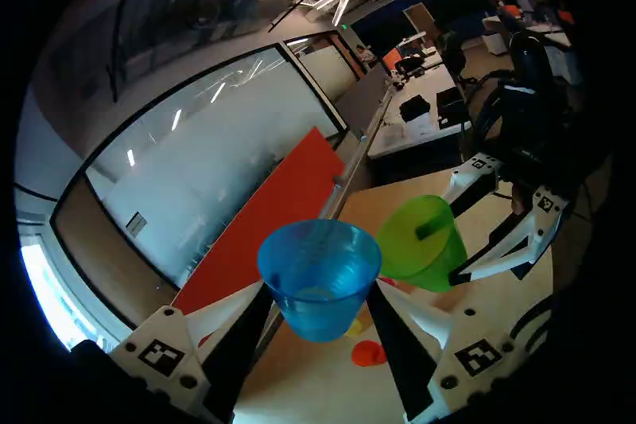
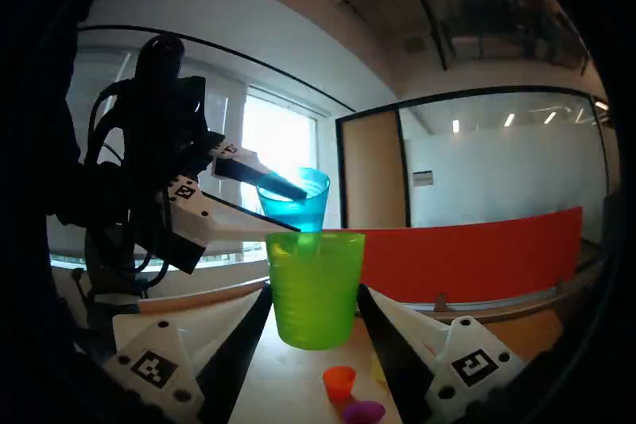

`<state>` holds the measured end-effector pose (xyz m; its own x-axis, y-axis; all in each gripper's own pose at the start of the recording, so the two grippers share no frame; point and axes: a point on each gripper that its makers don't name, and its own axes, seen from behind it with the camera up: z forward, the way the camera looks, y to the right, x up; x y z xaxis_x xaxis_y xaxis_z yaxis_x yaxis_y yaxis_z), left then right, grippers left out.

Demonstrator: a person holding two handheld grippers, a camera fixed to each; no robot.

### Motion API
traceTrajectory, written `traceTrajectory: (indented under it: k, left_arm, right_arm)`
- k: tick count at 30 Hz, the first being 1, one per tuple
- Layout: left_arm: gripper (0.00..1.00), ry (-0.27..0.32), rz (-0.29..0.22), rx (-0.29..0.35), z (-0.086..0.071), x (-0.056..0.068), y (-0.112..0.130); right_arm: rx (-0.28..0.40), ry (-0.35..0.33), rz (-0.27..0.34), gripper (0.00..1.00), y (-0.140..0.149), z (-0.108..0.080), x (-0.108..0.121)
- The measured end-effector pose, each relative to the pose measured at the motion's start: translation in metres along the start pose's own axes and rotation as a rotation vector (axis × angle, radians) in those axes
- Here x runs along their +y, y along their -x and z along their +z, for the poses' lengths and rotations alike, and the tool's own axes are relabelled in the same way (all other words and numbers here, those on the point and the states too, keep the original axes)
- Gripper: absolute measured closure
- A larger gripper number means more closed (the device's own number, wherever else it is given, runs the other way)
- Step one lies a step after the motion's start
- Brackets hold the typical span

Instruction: Pour water

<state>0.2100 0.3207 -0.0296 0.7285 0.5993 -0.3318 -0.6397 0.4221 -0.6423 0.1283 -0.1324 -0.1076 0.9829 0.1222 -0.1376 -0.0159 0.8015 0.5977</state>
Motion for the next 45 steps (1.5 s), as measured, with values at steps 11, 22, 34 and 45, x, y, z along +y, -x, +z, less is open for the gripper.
traceTrajectory:
  k: [11,22,34,45]
  left_arm:
    - [0.19,-0.004,0.075,-0.003,0.002,0.003,-0.006]
    - [0.2,-0.007,0.131,-0.002,0.005,-0.001,-0.011]
    - [0.2,-0.014,0.186,0.001,0.01,-0.004,-0.017]
    - [0.2,-0.016,0.214,-0.001,0.013,-0.005,-0.017]
  right_arm:
    - [0.01,-0.004,0.002,0.19,-0.002,0.0,-0.001]
    - [0.024,-0.004,-0.002,0.19,-0.004,0.002,0.001]
    - [0.027,-0.005,-0.004,0.18,-0.005,0.003,0.001]
    - [0.026,-0.01,-0.007,0.18,-0.005,0.004,0.001]
